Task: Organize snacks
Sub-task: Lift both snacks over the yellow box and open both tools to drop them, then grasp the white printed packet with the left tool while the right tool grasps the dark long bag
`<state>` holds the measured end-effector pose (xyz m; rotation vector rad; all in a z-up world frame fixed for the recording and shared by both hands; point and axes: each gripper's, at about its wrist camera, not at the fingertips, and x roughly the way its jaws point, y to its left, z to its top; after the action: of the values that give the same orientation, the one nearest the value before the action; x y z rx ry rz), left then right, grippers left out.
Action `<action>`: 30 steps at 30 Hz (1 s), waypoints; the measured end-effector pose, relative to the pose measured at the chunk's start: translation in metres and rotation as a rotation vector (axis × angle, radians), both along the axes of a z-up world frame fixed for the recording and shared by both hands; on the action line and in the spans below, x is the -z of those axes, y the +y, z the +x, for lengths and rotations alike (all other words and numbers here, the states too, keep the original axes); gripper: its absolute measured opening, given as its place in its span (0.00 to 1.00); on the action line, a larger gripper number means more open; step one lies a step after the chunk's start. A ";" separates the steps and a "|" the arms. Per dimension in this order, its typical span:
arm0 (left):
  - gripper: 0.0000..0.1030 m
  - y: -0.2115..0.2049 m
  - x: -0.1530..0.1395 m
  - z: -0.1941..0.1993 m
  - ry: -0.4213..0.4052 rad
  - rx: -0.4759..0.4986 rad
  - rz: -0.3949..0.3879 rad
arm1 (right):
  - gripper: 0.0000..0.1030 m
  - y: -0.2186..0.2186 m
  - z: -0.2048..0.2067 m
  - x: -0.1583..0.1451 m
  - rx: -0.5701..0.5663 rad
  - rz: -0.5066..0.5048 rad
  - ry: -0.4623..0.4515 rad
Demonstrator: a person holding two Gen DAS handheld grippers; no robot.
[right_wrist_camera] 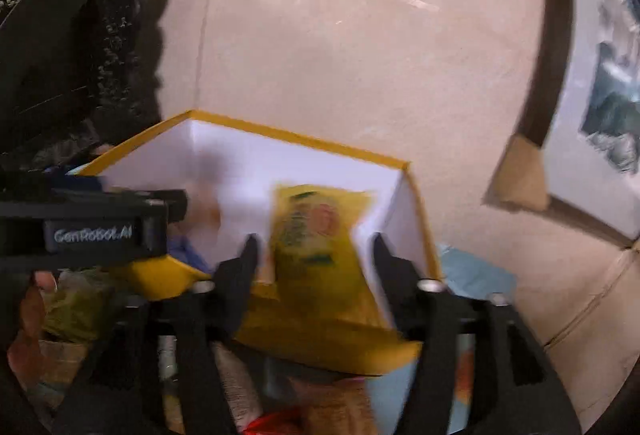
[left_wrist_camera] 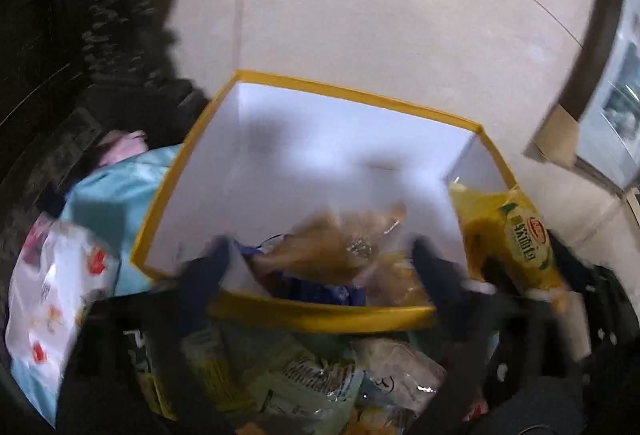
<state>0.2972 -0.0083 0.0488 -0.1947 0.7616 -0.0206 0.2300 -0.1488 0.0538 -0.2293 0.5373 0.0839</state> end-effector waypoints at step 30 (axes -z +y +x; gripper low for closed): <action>0.94 0.023 0.064 -0.244 0.147 0.124 0.223 | 0.99 -0.068 -0.241 0.040 0.086 0.446 0.174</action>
<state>0.0536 0.0149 -0.0147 0.0647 0.9147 -0.0391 -0.0108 -0.2173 0.0134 0.2383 0.6860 0.1384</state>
